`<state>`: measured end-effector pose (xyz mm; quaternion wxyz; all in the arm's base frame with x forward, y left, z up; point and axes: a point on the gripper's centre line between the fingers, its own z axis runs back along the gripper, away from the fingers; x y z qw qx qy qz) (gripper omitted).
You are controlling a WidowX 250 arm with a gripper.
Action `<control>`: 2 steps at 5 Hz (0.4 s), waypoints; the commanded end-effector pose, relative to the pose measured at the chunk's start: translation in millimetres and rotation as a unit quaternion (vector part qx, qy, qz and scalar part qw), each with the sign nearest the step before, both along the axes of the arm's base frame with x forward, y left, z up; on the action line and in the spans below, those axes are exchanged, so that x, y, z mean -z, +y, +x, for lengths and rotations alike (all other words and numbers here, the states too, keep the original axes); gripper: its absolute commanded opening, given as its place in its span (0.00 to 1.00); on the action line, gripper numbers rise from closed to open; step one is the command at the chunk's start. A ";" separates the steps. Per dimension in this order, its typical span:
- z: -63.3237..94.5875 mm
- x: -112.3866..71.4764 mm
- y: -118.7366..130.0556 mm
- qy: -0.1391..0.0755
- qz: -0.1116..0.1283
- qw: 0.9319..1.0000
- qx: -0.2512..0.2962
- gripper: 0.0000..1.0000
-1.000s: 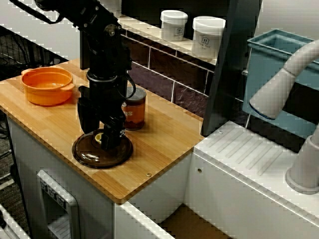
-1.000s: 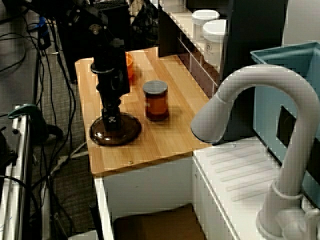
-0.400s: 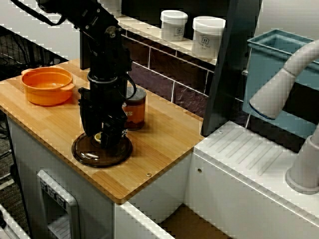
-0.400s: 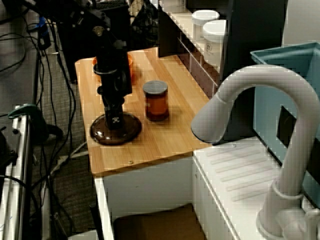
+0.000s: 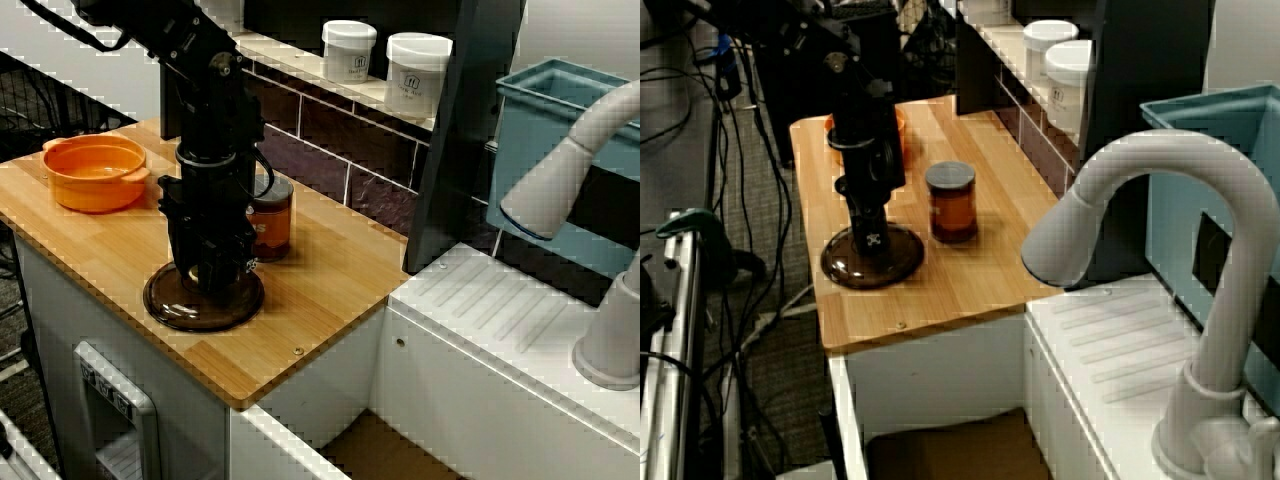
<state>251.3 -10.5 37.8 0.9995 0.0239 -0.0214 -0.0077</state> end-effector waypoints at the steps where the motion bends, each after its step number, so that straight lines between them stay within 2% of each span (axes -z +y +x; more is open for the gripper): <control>1: -13.5 -29.3 19.5 -0.011 -0.009 1.000 -0.006 0.00; 2: -19.3 -52.6 29.0 -0.018 -0.018 1.000 -0.002 0.00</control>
